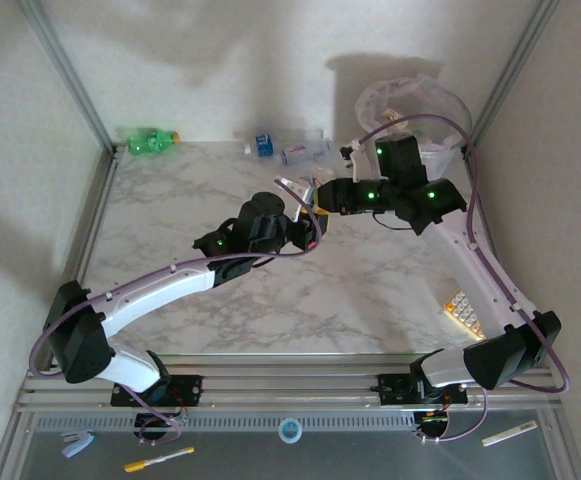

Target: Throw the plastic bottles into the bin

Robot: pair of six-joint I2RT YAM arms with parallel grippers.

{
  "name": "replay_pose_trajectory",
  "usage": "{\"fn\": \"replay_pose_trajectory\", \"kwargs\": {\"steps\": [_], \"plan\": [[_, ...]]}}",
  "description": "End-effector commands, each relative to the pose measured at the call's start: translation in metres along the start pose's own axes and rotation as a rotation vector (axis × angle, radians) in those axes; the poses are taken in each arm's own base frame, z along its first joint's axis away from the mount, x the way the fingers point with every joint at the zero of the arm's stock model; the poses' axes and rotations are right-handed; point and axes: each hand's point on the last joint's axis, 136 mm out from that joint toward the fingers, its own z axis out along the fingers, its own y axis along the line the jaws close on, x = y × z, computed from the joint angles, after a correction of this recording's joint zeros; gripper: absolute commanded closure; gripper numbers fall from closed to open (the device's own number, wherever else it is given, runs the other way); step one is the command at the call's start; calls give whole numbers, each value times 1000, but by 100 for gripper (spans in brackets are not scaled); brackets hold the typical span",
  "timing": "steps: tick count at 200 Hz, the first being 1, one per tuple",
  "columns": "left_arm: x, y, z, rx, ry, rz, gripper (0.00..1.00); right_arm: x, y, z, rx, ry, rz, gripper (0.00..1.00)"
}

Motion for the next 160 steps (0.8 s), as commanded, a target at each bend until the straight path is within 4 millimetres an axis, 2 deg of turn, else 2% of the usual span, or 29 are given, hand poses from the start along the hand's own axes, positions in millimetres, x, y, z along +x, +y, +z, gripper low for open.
{"fn": "replay_pose_trajectory", "kwargs": {"steps": [1,12,21,28,31,43,57,74,94,101,120,142,160], "plan": [[-29,-40,-11,133,-95,36,46,-20,3,-6,25,-61,-29,82],[-32,-40,-14,135,-113,31,36,-24,7,-12,28,-82,-48,87],[-34,-38,-16,129,-126,23,23,-30,10,-19,37,-109,-70,89],[-37,-36,-18,118,-138,14,4,-33,12,-26,53,-129,-88,91],[-38,-35,-19,113,-144,6,1,-35,12,-30,64,-141,-100,92],[-44,-27,-25,97,-168,-31,1,-44,15,-48,115,-198,-155,96],[-52,-14,-36,86,-207,-81,0,-59,17,-78,203,-305,-234,99],[-64,6,-58,72,-287,-146,0,-78,26,-128,312,-500,-350,99],[-71,31,-82,47,-363,-217,0,-94,44,-195,405,-822,-496,100],[-71,38,-88,37,-377,-237,0,-95,57,-224,421,-962,-558,100],[-67,56,-97,1,-387,-265,0,-87,79,-276,452,-1252,-692,100],[-60,69,-101,-38,-392,-287,0,-83,91,-310,529,-1418,-774,100],[-57,75,-103,-50,-396,-300,0,-86,94,-314,557,-1453,-811,100]]}}
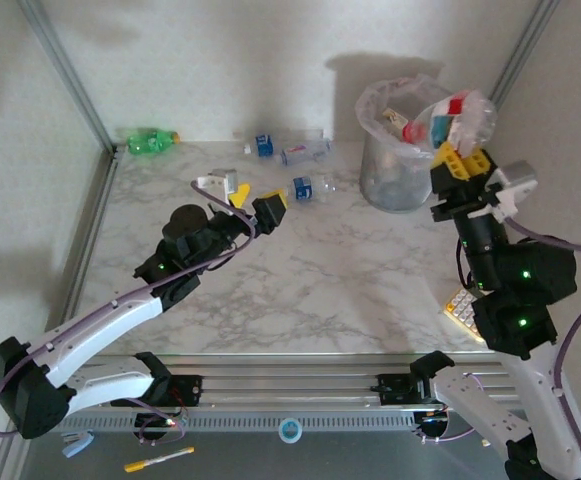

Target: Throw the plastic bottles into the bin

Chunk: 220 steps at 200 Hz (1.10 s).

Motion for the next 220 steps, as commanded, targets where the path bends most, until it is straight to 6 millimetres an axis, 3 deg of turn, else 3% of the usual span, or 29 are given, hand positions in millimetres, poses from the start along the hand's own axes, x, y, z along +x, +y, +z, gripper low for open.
{"fn": "replay_pose_trajectory", "kwargs": {"steps": [1,23,49,61,73,81,99,110,138,174,220], "plan": [[-4,9,-4,-20,-33,-44,0,-24,-14,8,105,-158,-129,100],[-4,15,-4,-38,-31,-47,0,-11,-13,24,105,-113,-161,100],[-7,17,-3,-50,-27,-43,0,22,-20,56,145,-29,-235,100],[-8,18,-3,-54,-24,-41,0,50,-35,81,177,61,-264,100],[-7,19,-2,-60,-13,-38,1,102,-63,107,221,222,-241,100],[-5,20,-2,-67,-2,-37,0,134,-81,120,239,333,-197,89],[-2,29,-3,-118,9,-45,0,188,-110,137,302,540,-121,37],[1,32,-4,-126,15,-50,0,203,-109,142,266,605,-84,24],[13,40,-2,-151,39,-66,1,198,-106,136,254,619,-85,20],[22,45,10,-167,68,-65,0,169,-96,111,231,628,-53,19],[57,64,58,-257,277,18,0,150,-58,76,89,664,85,9]]}}
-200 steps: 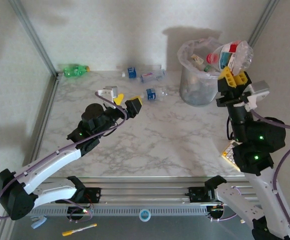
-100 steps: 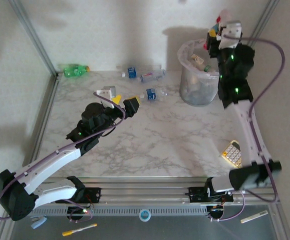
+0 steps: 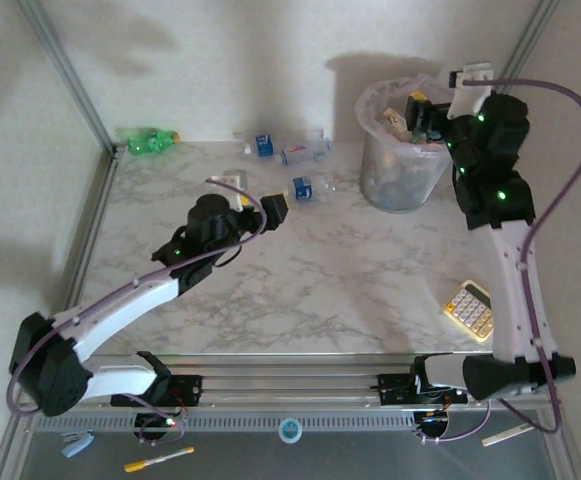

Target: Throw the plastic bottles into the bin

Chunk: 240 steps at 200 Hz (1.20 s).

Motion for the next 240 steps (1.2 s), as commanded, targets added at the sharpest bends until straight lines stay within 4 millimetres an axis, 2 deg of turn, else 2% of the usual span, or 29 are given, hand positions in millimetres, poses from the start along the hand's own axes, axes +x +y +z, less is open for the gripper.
{"fn": "replay_pose_trajectory", "kwargs": {"steps": [1,42,72,95,120,152,200,240], "plan": [[4,4,25,-56,94,56,0,14,21,-19,-120,64,67,9],[34,27,87,-105,332,137,0,32,44,-44,-245,163,127,3],[59,41,132,-127,492,266,1,43,58,-60,-323,216,175,1],[82,52,162,-126,617,379,0,52,62,-69,-341,258,200,1],[90,64,193,-130,694,488,0,60,64,-78,-348,283,213,1],[93,81,216,-150,742,583,0,70,69,-84,-371,318,224,1],[102,116,233,-240,739,715,0,80,74,-86,-394,347,243,1],[114,114,247,-178,730,733,0,89,76,-85,-403,374,243,1]]}}
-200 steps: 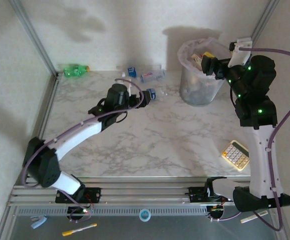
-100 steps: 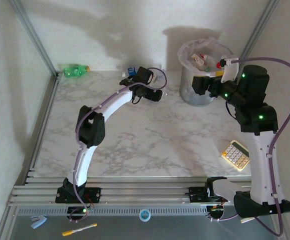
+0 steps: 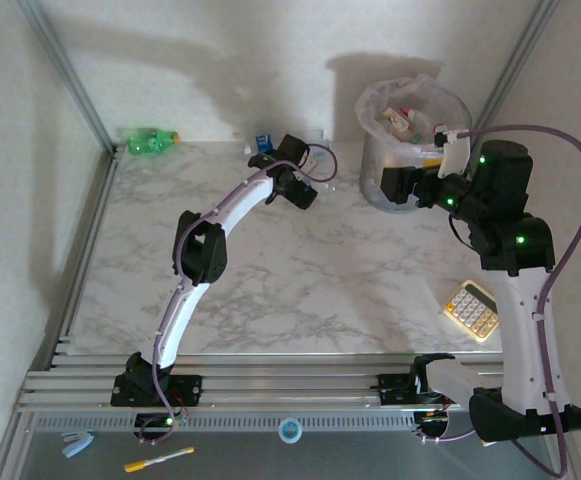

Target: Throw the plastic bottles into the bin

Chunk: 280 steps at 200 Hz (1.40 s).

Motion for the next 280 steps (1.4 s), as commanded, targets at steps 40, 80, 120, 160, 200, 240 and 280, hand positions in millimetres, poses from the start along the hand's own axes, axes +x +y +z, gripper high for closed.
{"fn": "replay_pose_trajectory", "kwargs": {"steps": [40,80,120,160,200,240,280], "plan": [[-4,2,25,2,-24,67,0,10,7,2,-36,26,13,1],[-1,-4,35,27,-21,71,0,14,9,5,-52,38,14,1],[6,-9,40,59,-8,66,11,16,10,5,-55,37,10,1],[4,-7,34,58,-36,53,35,16,12,1,-58,25,-6,1],[2,-14,21,104,-65,39,51,18,12,1,-59,24,-10,1],[5,-25,5,144,-108,31,64,21,10,5,-54,31,4,1],[13,-31,-8,151,-131,19,77,22,10,5,-53,26,5,1]]}}
